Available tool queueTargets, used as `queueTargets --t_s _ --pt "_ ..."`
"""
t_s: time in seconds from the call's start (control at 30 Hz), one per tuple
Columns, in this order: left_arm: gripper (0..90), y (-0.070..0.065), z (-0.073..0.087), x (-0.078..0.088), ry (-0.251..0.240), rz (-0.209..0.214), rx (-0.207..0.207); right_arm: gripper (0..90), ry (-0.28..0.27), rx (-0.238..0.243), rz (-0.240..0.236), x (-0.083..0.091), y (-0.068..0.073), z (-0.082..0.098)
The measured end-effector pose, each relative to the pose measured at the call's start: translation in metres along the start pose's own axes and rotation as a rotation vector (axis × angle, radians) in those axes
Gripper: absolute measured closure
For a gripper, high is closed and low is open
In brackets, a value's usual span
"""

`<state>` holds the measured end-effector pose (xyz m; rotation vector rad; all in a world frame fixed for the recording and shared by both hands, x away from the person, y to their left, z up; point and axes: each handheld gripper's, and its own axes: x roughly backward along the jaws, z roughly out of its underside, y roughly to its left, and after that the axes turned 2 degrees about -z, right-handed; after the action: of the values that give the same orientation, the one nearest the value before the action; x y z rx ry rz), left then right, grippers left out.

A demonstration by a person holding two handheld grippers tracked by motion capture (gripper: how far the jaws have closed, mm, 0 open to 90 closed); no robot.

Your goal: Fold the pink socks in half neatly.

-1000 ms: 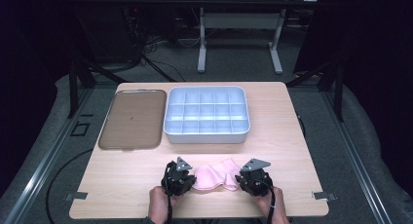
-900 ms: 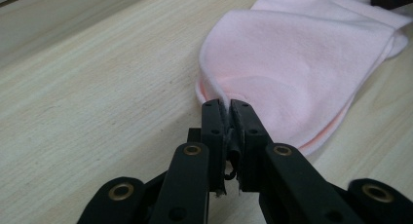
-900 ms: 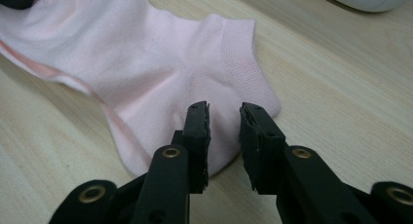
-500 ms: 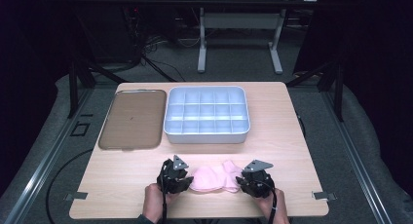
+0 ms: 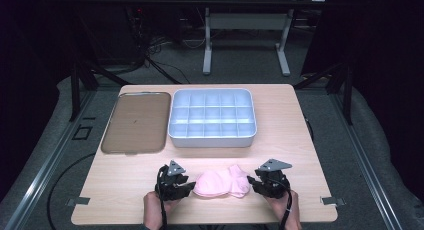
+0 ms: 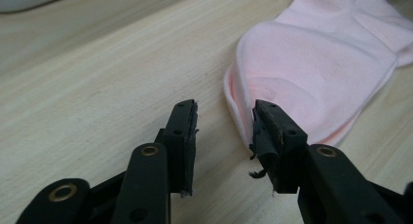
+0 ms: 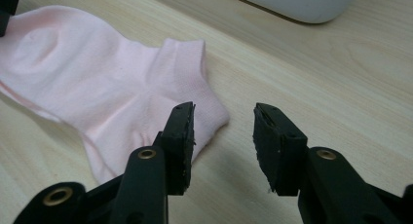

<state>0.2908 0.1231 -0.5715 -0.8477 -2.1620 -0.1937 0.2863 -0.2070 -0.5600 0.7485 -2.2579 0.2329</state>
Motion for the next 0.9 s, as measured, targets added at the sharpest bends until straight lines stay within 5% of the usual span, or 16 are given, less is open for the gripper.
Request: queueTargets --t_s 0.1,0.3,0.57,0.9 --pt "64.8 0.0 0.003 -0.002 -0.019 0.02 -0.002 60.4 0.005 -0.022 -0.017 -0.004 -0.004 0.0" --pt "69.2 -0.006 0.006 -0.005 -0.034 -0.007 -0.058 64.7 0.032 -0.035 -0.052 -0.014 -0.007 -0.004" --pt "74.7 -0.001 0.014 -0.006 -0.094 0.038 -0.04 75.3 0.048 -0.015 -0.063 -0.021 -0.003 -0.003" --pt "81.8 0.002 0.017 -0.009 -0.129 0.062 -0.027 86.6 0.044 -0.059 -0.102 -0.021 -0.005 -0.002"
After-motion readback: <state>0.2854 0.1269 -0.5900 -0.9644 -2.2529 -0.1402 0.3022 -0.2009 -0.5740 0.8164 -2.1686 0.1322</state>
